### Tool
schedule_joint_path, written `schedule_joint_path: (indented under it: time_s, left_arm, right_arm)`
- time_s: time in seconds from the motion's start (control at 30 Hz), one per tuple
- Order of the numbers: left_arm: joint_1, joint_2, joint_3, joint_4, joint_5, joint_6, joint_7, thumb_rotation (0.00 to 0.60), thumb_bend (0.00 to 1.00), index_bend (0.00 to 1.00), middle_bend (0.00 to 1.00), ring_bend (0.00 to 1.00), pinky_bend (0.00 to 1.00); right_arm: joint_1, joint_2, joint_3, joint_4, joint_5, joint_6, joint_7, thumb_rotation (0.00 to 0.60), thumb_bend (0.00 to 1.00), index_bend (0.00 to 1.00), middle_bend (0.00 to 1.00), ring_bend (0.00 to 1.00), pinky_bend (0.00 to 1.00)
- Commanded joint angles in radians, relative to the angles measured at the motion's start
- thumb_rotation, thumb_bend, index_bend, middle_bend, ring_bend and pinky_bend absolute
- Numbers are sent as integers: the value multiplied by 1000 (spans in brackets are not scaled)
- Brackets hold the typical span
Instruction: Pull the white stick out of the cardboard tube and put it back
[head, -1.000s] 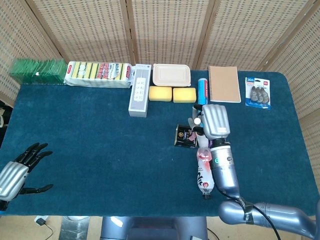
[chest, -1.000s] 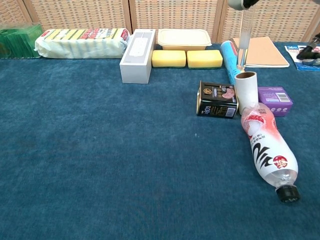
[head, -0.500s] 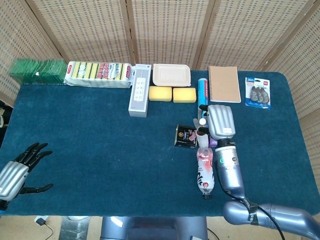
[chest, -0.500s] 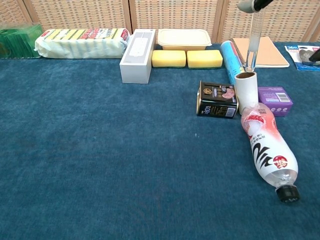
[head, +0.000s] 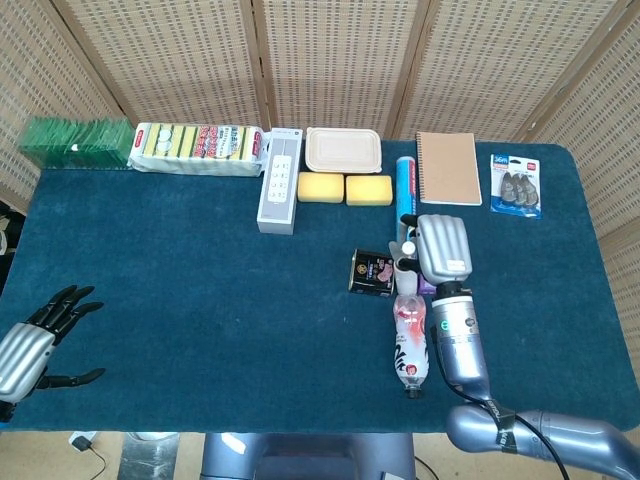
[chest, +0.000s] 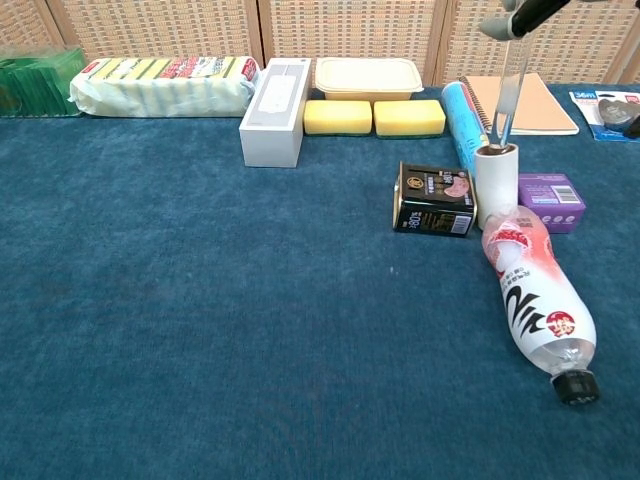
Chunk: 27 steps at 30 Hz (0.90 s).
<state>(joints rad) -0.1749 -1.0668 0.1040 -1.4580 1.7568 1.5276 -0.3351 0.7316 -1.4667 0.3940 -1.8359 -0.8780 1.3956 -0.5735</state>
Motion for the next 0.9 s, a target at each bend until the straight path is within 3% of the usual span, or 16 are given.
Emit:
schedule_joint_path:
  time_s: [0.03,0.9]
  left_arm:
    - [0,0,0,1,-1,0,0,466,113,160,84,31,237]
    - [2,1,-1,-4,5,5,4,466,114,160,84,32,237]
  right_arm:
    - [-2,-4,-4,11,2,-4,6,600,401,814,1000,1000,976]
    - [-37,19,-34,44,24,-35,29,600,400,814,1000,1000,975]
